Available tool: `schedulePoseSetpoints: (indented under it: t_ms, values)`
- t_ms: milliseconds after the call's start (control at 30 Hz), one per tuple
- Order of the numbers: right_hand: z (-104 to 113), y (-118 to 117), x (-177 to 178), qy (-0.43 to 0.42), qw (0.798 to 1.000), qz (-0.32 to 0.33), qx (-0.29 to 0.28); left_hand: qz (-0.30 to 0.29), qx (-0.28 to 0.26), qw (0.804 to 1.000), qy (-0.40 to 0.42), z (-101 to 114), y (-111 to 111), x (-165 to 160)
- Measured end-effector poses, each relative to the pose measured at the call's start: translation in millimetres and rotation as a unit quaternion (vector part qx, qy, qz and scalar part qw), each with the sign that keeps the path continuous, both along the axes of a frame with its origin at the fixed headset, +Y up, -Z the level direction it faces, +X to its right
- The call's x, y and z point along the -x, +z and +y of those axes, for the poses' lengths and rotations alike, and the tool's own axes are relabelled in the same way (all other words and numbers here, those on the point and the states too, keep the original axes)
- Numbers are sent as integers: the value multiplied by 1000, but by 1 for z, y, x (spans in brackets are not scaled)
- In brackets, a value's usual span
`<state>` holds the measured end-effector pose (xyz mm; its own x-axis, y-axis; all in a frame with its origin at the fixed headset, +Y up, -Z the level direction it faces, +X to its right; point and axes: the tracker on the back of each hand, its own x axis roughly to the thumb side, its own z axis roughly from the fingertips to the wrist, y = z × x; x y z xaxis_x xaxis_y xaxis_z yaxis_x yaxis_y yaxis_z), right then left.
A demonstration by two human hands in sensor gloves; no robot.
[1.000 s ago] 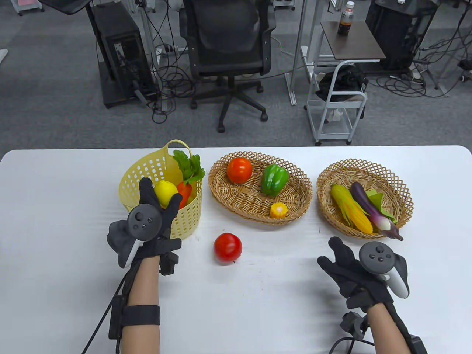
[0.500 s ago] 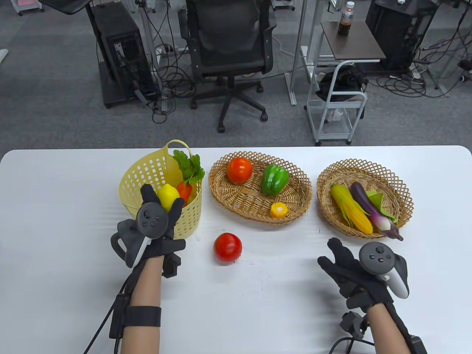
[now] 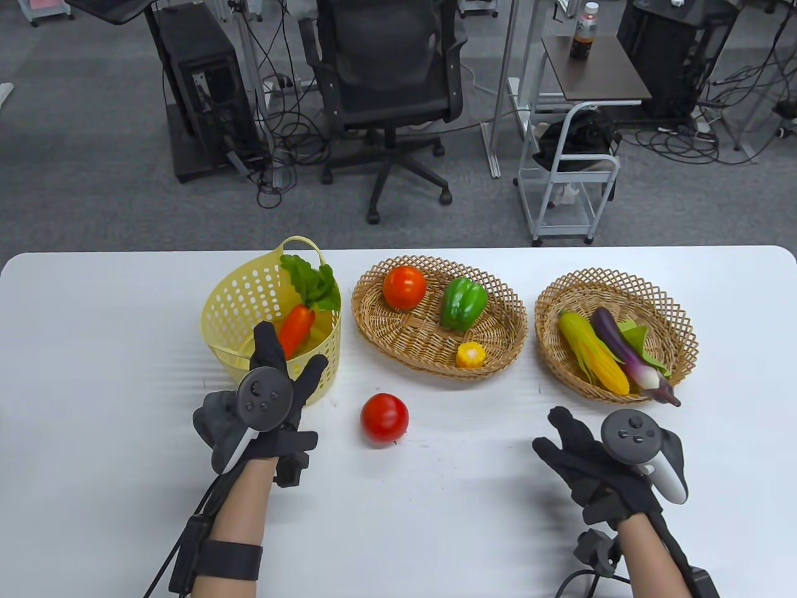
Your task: Place 10 objects into 3 containers
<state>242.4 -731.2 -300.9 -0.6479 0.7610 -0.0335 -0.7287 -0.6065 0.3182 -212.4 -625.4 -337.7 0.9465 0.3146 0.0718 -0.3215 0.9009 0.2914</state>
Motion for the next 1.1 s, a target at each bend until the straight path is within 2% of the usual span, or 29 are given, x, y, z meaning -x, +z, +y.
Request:
schedulePoseSetpoints:
  t_ms: [167,233,300,333,367,500,767,833,1100]
  values:
    - [0,0,0,-1,1000,0,-2,-45,4,998,-40,-2,10,-21]
    - [0,0,0,-1,1000,0,-3,-84,57,994,-49,-7,9,-31]
    - [0,0,0,0,1000,1,-2,-137,200,968,-59,-15,3,-45]
    - [0,1,0,1,1000,3,1,-153,228,960,-60,-20,0,-52]
    - [0,1,0,2,1000,4,3,-157,234,958,-57,-24,-2,-57]
    - [0,1,-1,3,1000,7,6,-156,303,937,-73,-46,-17,-78]
    - [2,1,-2,5,1000,9,-2,-124,342,926,-106,-88,-47,-102]
    - [0,0,-1,12,1000,15,3,-118,367,914,-128,-97,-51,-106]
    - [-3,0,1,20,1000,18,10,-116,374,910,-133,-112,-55,-107]
